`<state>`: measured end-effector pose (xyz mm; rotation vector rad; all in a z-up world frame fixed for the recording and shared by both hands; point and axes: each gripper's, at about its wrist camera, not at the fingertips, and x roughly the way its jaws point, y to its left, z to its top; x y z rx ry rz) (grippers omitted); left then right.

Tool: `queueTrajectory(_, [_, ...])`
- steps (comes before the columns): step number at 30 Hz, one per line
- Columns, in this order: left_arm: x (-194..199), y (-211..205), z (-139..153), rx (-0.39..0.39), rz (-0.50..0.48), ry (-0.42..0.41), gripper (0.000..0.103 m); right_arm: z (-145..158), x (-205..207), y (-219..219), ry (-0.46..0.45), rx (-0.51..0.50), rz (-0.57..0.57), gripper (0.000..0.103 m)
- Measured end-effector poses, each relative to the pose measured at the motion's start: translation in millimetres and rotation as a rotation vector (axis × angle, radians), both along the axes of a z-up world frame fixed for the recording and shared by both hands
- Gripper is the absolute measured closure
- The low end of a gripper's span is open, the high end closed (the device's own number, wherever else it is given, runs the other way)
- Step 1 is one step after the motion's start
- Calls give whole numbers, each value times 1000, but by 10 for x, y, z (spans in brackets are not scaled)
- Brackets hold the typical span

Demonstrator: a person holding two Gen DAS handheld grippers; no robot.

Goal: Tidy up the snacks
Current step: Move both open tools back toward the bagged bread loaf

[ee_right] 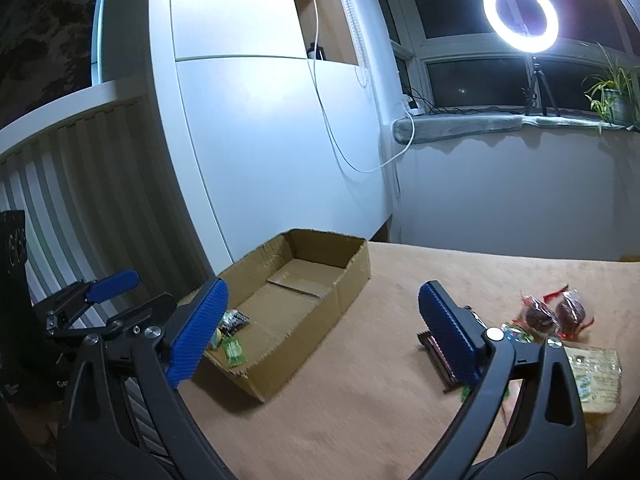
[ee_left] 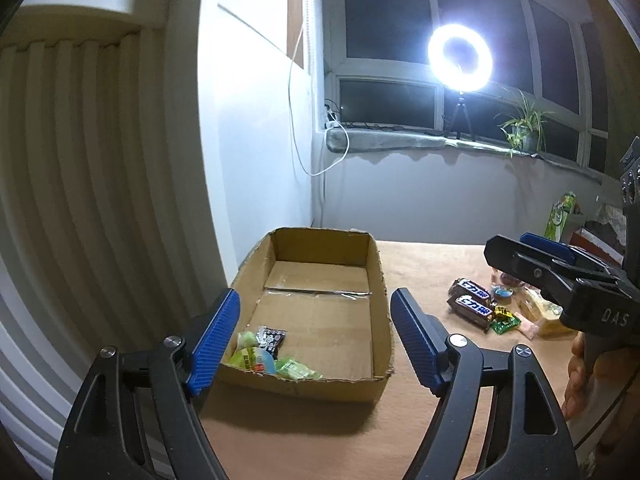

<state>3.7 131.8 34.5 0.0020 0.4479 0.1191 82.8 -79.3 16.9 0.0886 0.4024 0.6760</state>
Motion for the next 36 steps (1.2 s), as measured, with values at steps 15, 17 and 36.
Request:
queueTrajectory(15, [51,-408,-55,50,-50,37,23,-2,-209,-260,-51,-244,-256,0])
queueTrajectory(17, [64,-493,-54,56,-67,41,23,1,-224,-334,-51,-240,-262,0])
queueTrajectory(36, [219,-1034,-192,112,-127,112,23,-312,42,-1175,48,-224,-355,0])
